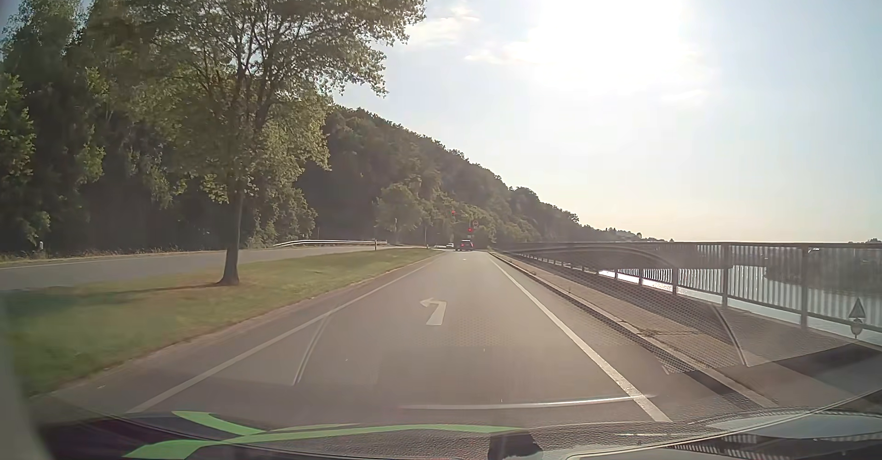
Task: Follow the waypoints while adhering to traffic rules and regulations
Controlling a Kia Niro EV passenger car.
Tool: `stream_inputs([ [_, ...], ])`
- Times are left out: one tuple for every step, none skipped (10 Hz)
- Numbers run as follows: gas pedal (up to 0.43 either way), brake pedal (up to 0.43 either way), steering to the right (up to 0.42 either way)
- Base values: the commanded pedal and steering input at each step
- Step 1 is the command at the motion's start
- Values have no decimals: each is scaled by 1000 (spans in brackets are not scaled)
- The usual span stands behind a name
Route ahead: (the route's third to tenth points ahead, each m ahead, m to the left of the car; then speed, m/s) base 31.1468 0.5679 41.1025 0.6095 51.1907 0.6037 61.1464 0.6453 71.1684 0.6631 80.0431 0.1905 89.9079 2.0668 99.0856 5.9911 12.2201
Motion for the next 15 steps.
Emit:
stream_inputs([
  [0, 0, 1],
  [8, 0, 1],
  [20, 0, 2],
  [28, 0, 3],
  [39, 0, 5],
  [47, 0, 7],
  [47, 0, 7],
  [47, 0, 7],
  [47, 0, 6],
  [59, 0, 6],
  [39, 0, 5],
  [0, 0, 3],
  [0, 0, 2],
  [0, 0, 1],
  [0, 0, 1],
])
